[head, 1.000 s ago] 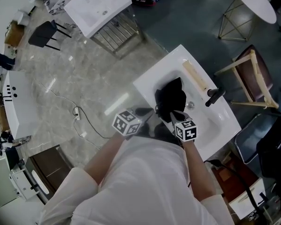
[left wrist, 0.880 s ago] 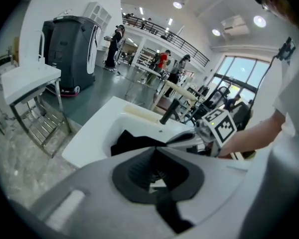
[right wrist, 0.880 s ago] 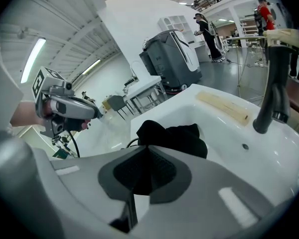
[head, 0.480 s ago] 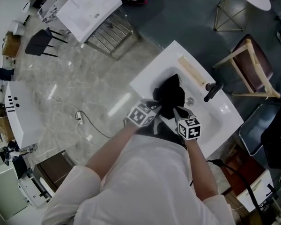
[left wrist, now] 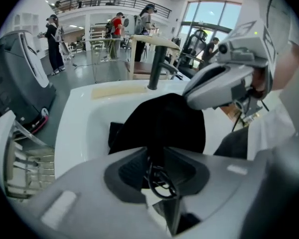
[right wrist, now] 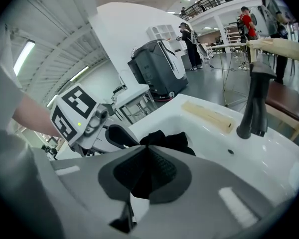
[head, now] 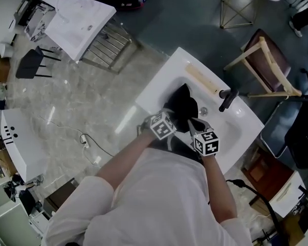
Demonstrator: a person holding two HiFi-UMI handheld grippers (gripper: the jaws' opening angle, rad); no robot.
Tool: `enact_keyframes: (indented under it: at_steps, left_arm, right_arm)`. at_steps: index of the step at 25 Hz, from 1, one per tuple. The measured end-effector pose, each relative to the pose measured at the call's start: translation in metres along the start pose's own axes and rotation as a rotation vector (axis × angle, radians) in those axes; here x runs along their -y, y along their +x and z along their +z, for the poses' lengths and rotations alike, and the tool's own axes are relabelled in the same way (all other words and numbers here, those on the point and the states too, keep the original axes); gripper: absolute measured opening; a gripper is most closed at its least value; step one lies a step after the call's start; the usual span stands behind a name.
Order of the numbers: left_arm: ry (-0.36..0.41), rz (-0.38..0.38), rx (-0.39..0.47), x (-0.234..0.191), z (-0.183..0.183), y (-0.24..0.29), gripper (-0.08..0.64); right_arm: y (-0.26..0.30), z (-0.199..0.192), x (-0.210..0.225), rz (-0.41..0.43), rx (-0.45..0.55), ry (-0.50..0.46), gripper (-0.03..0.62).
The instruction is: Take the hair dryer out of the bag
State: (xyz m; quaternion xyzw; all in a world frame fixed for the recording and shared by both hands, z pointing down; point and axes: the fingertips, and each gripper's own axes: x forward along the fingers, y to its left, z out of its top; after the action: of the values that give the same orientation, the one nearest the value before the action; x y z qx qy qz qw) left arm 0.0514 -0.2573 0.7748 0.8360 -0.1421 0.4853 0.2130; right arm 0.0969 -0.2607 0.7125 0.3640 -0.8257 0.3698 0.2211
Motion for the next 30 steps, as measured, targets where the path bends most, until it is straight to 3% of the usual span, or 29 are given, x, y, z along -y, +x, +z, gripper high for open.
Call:
enact_keyframes:
  at_steps: [3,8,15,21,23,26,30]
  left_arm:
    - [-0.035,-0.033,-0.049,-0.005,-0.002,0.017,0.145]
    - [-0.155,-0.060,-0.119,-0.017,-0.010,0.036,0.212]
    - [-0.259,-0.056,-0.174,-0.023,-0.012,0.055,0.252]
    - [-0.258,-0.031,-0.230,-0.021,-0.016,0.074,0.253]
    - [-0.263,-0.035,-0.296,-0.018,-0.027,0.080,0.301]
    - [-0.247,-0.034,-0.363,-0.014,-0.036,0.084,0.298]
    - [-0.196,-0.064,-0.377,-0.015,-0.037,0.087,0.267]
  right_arm:
    - [0.003,0.005,-0.003,-0.010,0.003,-0.002,0.012]
    - [0.007,0.010,-0.005,-0.029,0.006,0.019,0.012]
    - [0.006,0.010,0.003,-0.063,0.020,0.064,0.012]
    - [0.002,0.005,0.008,-0.082,0.029,0.098,0.012]
    - [0.001,0.004,0.008,-0.086,0.032,0.107,0.012]
    - [-0.001,0.001,0.010,-0.095,0.035,0.118,0.012]
    - [-0.004,-0.005,0.016,-0.118,0.030,0.130,0.012]
